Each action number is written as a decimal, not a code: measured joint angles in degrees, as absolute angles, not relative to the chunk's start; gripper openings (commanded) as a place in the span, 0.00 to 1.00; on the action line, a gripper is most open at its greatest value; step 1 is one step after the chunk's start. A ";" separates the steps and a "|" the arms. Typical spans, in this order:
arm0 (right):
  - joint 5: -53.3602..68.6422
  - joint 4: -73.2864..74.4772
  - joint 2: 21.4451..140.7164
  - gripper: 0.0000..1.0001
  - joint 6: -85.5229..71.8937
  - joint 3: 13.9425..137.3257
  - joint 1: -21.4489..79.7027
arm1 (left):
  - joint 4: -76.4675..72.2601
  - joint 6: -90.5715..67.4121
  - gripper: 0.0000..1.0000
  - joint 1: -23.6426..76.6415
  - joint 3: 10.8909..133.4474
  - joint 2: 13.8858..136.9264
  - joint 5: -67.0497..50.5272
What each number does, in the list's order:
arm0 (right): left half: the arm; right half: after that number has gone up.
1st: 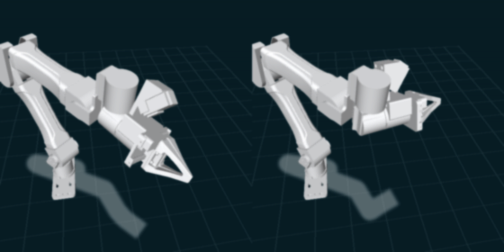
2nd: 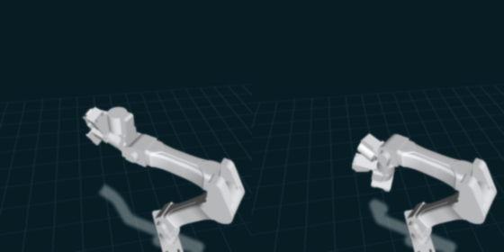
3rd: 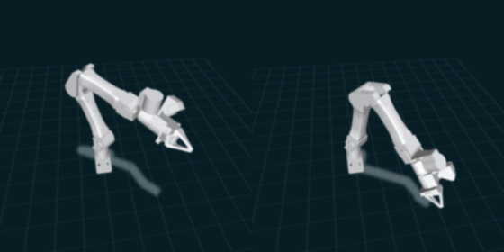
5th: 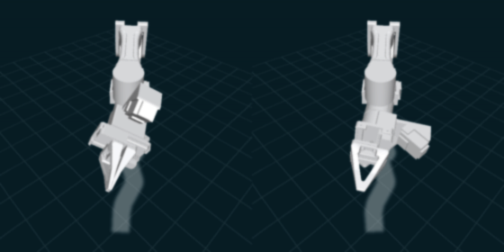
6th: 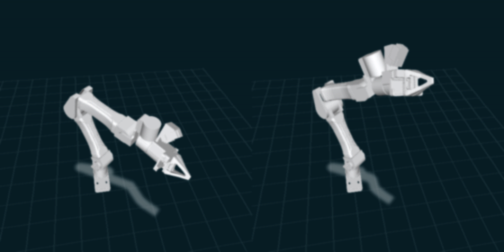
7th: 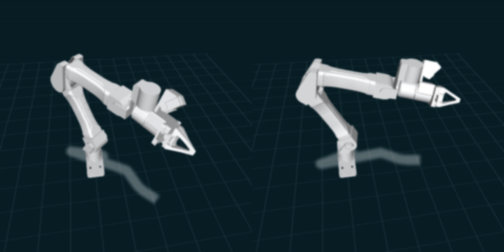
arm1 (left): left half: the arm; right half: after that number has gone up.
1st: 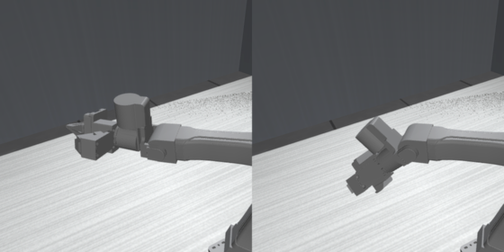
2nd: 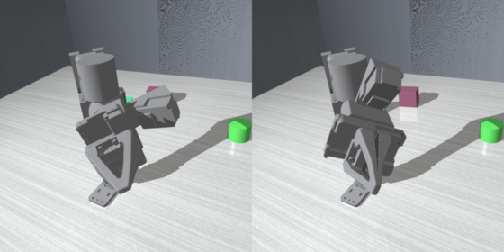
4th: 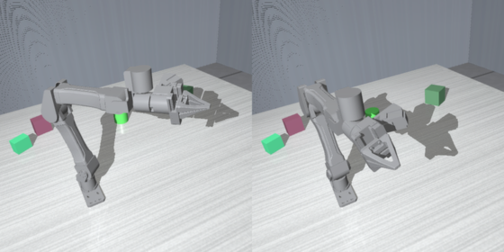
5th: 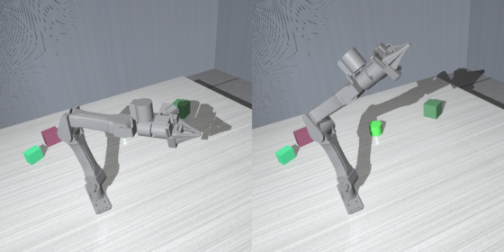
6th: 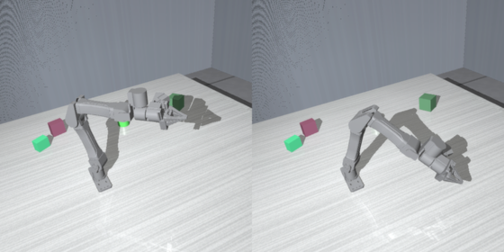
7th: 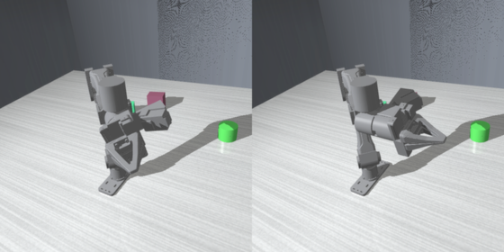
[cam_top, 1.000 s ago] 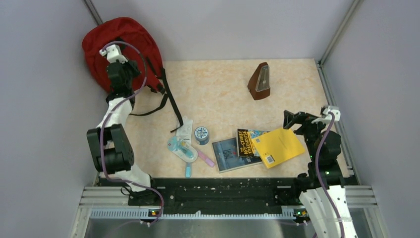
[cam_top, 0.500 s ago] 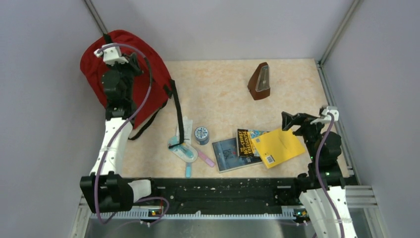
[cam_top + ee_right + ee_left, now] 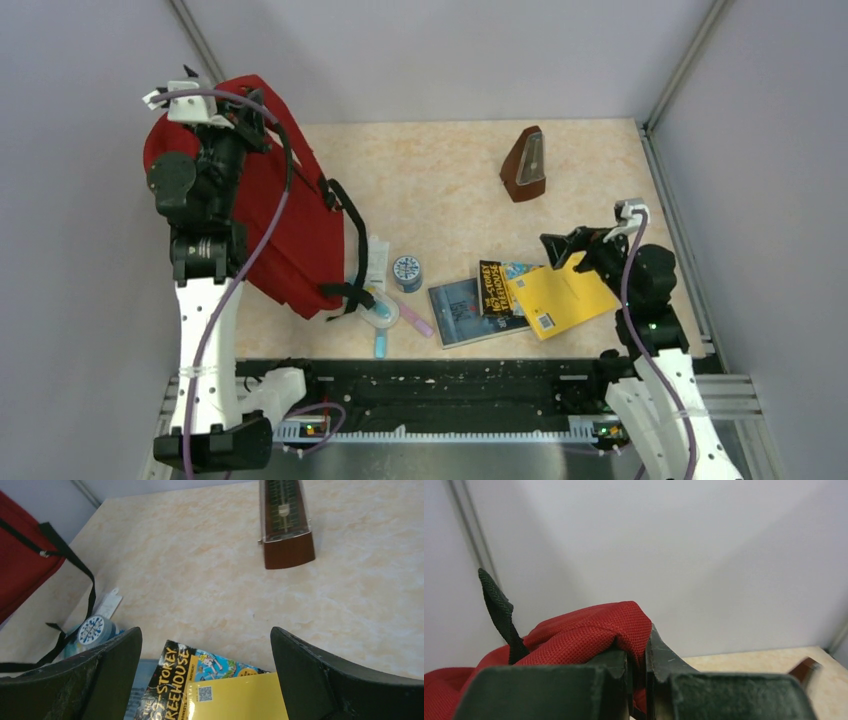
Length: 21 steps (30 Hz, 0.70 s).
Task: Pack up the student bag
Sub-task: Pick up the student bag at the corner of the board.
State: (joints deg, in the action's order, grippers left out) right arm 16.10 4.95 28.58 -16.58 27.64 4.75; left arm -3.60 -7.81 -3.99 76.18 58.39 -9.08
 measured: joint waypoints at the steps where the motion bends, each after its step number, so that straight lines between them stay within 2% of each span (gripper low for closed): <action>1: 18.09 4.49 29.71 0.97 -16.56 27.64 4.75 | -2.68 -7.62 0.00 -3.99 76.86 57.69 -11.31; 14: 38.00 -7.60 34.35 0.98 -20.64 27.92 5.45 | 2.17 -14.06 0.00 -3.99 73.54 49.04 -41.30; 21: 39.92 -14.33 41.91 0.97 -21.87 34.09 14.79 | 1.96 -20.10 0.00 -3.97 72.44 47.40 -55.13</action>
State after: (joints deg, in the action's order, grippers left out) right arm 39.92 -14.33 41.91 -21.87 34.09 14.79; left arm 1.96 -20.10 -3.97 72.44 47.40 -55.13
